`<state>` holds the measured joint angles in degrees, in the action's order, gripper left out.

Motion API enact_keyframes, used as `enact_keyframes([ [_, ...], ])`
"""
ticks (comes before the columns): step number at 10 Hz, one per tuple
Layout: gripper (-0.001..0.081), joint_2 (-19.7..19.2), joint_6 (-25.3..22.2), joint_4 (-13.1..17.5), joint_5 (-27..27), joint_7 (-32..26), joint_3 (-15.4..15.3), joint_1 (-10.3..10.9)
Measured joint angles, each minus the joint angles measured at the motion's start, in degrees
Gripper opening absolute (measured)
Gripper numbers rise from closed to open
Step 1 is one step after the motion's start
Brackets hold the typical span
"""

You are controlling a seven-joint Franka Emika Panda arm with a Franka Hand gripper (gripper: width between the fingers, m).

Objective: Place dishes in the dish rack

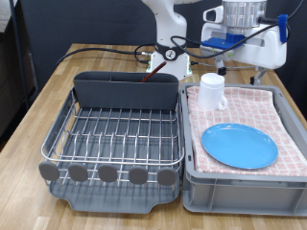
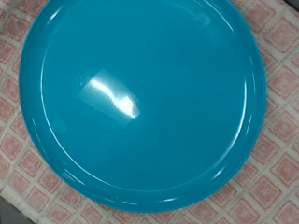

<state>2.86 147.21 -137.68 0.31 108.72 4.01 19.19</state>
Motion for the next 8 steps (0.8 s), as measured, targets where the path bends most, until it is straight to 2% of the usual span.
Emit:
enact_keyframes([
  [1, 0.0802, -1.1, 2.4, -0.6, 1.8, -2.6, 0.1, 0.0],
  [3, 0.0802, -2.6, 5.6, -1.7, 3.0, -3.3, 0.2, -0.2],
  [5, 0.0802, -2.6, 5.7, -1.8, 3.7, -5.0, 0.2, -0.2],
  [8, 0.0802, -2.6, 9.0, -4.1, 13.5, -18.0, 0.2, -0.1],
])
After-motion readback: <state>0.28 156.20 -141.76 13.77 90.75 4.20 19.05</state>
